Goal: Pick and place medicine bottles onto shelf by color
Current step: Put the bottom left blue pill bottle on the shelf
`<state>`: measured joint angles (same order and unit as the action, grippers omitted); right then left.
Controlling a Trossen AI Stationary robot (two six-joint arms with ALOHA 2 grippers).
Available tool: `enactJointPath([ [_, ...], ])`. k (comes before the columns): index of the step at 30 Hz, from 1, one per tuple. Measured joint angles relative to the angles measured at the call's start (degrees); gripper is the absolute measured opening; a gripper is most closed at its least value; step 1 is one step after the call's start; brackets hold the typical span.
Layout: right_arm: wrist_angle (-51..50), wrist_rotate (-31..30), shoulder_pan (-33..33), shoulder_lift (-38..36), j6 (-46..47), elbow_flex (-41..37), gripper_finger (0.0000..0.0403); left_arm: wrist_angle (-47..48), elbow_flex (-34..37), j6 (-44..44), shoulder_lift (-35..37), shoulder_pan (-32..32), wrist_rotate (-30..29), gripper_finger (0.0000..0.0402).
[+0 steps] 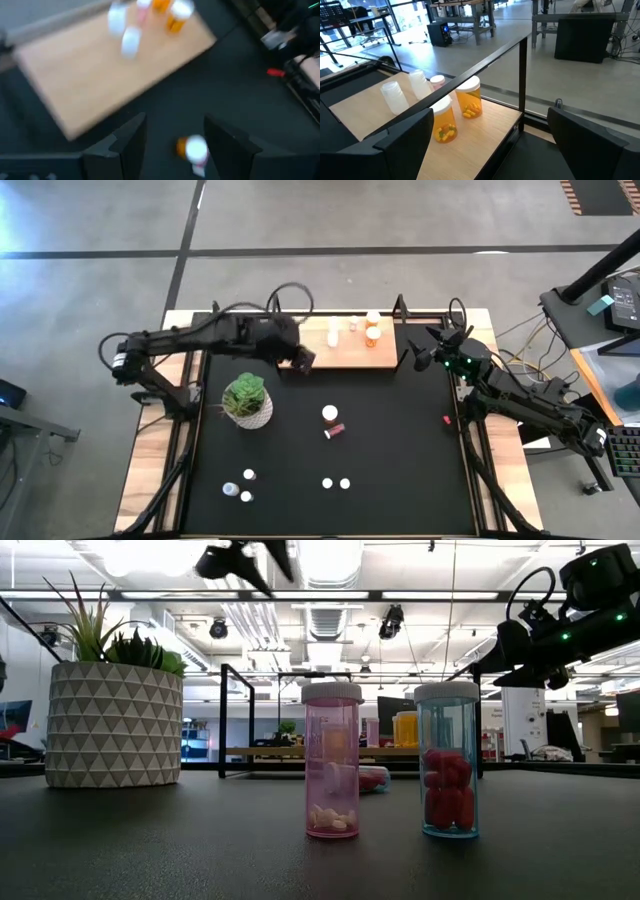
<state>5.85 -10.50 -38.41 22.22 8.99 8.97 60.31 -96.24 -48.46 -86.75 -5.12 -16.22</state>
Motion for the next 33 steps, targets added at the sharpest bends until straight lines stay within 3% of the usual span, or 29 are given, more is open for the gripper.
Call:
enactJointPath([
  [8,0.0,0.0,0.0,0.0,0.0,0.0,0.0380,15.1,0.1,-34.9,0.6,15.9,3.9,0.0180],
  [14,0.0,0.0,0.0,0.0,0.0,0.0,0.0380,16.3,0.1,-48.7,-0.4,27.2,4.8,0.0180],
  [17,0.0,0.0,0.0,0.0,0.0,0.0,0.0380,16.3,0.1,-47.7,-1.7,31.9,7.1,0.0180],
  [26,0.0,0.0,0.0,0.0,0.0,0.0,0.0380,15.5,0.1,-34.0,-8.0,43.8,13.6,0.0180],
  [33,0.0,0.0,0.0,0.0,0.0,0.0,0.0380,15.6,0.1,-31.6,-13.6,49.2,16.9,0.0180],
])
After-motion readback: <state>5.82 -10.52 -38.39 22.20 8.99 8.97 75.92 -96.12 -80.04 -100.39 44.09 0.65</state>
